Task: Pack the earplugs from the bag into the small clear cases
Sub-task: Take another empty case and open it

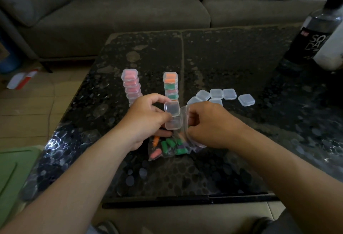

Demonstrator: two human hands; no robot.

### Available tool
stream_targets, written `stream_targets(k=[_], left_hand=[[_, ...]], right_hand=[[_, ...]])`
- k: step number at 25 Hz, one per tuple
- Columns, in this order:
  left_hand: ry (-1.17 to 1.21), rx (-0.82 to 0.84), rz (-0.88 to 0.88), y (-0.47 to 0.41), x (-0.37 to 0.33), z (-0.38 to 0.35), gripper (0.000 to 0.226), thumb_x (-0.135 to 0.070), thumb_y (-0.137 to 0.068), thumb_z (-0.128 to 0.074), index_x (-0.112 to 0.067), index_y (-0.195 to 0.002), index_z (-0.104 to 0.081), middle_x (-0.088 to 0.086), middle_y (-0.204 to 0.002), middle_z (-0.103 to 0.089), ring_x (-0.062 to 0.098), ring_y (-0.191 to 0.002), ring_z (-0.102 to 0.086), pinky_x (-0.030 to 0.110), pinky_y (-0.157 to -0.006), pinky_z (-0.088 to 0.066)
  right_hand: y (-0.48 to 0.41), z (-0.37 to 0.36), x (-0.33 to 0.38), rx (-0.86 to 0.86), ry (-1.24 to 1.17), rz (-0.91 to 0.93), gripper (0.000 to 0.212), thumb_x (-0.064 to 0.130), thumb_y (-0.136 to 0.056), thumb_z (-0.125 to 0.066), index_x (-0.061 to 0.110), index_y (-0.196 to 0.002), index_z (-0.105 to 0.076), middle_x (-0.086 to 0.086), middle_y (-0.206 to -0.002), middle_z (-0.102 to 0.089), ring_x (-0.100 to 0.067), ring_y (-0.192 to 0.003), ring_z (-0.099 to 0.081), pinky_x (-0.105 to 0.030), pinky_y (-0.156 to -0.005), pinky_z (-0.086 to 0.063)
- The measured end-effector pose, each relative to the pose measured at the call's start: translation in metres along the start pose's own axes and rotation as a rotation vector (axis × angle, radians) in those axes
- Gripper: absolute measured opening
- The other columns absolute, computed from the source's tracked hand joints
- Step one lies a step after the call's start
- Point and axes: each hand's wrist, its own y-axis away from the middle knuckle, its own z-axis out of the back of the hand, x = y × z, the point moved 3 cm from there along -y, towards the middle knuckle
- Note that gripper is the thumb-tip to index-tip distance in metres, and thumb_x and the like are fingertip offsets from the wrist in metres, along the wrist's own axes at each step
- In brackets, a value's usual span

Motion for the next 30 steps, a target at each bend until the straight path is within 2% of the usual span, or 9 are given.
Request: stream_targets(k=[6, 9, 12, 15, 19, 24, 27, 30], left_hand=[[0.016, 0.004, 0.007, -0.002, 0.001, 0.000, 0.033, 0.001, -0.092, -0.070, -0.022, -0.115, -0.069, 0.011, -0.086, -0.077, 0.020, -0.079, -0.079, 0.037, -0.068, -0.063], [0.033, 0.009, -0.001, -0.001, -0.001, -0.001, 0.036, 0.002, -0.091, -0.070, -0.022, -0.118, -0.069, 0.010, -0.081, -0.075, 0.020, -0.076, -0.078, 0.037, -0.068, -0.063], [0.099, 0.019, 0.010, 0.002, -0.003, -0.001, 0.038, 0.002, -0.091, -0.071, -0.019, -0.122, -0.067, 0.014, -0.088, -0.075, 0.024, -0.079, -0.078, 0.040, -0.069, -0.063], [0.171, 0.063, 0.022, 0.009, -0.009, -0.003, 0.028, 0.001, -0.093, -0.069, -0.013, -0.117, -0.068, 0.018, -0.098, -0.078, 0.028, -0.085, -0.079, 0.037, -0.067, -0.063], [0.230, 0.107, 0.015, 0.014, -0.012, -0.005, 0.020, -0.003, -0.092, -0.070, -0.006, -0.112, -0.071, 0.015, -0.093, -0.079, 0.024, -0.080, -0.079, 0.030, -0.061, -0.060], [0.265, 0.120, 0.012, 0.015, -0.014, -0.006, 0.018, -0.001, -0.094, -0.067, -0.006, -0.110, -0.073, 0.014, -0.091, -0.079, 0.021, -0.075, -0.078, 0.029, -0.060, -0.060], [0.280, 0.133, 0.006, 0.015, -0.014, -0.005, 0.018, -0.002, -0.094, -0.067, -0.006, -0.110, -0.073, 0.015, -0.094, -0.079, 0.023, -0.078, -0.078, 0.030, -0.063, -0.061], [0.297, 0.141, -0.002, 0.015, -0.015, -0.004, 0.018, -0.003, -0.093, -0.068, -0.005, -0.111, -0.073, 0.016, -0.096, -0.079, 0.024, -0.080, -0.078, 0.030, -0.065, -0.062]], right_hand=[[0.005, 0.019, -0.002, -0.189, -0.048, 0.013, 0.016, 0.011, -0.082, -0.071, 0.023, -0.083, -0.061, 0.004, -0.083, -0.064, -0.013, -0.077, -0.064, -0.035, -0.071, -0.060], [0.007, 0.021, 0.001, -0.253, -0.082, 0.107, 0.017, 0.011, -0.084, -0.070, 0.025, -0.087, -0.062, 0.007, -0.082, -0.064, -0.010, -0.075, -0.063, -0.035, -0.069, -0.060], [0.008, 0.017, 0.006, -0.235, -0.062, 0.209, 0.017, 0.010, -0.087, -0.069, 0.025, -0.096, -0.067, 0.009, -0.085, -0.066, -0.006, -0.079, -0.064, -0.032, -0.071, -0.060], [0.008, 0.014, 0.007, -0.219, -0.010, 0.215, 0.016, 0.013, -0.090, -0.069, 0.024, -0.101, -0.070, 0.011, -0.091, -0.066, -0.005, -0.083, -0.063, -0.028, -0.075, -0.059], [0.009, 0.014, 0.011, -0.240, 0.011, 0.253, 0.017, 0.012, -0.090, -0.068, 0.024, -0.101, -0.074, 0.010, -0.095, -0.068, -0.005, -0.084, -0.063, -0.023, -0.076, -0.057], [0.008, 0.014, 0.010, -0.294, 0.009, 0.290, 0.016, 0.013, -0.088, -0.070, 0.022, -0.100, -0.076, 0.004, -0.098, -0.064, -0.008, -0.084, -0.060, -0.027, -0.076, -0.053], [0.008, 0.013, 0.010, -0.292, 0.001, 0.309, 0.019, 0.014, -0.089, -0.070, 0.023, -0.103, -0.077, 0.004, -0.099, -0.065, -0.008, -0.085, -0.061, -0.025, -0.076, -0.053], [0.007, 0.011, 0.011, -0.286, 0.003, 0.324, 0.019, 0.013, -0.088, -0.071, 0.022, -0.103, -0.077, 0.003, -0.098, -0.067, -0.010, -0.086, -0.062, -0.030, -0.079, -0.053]])
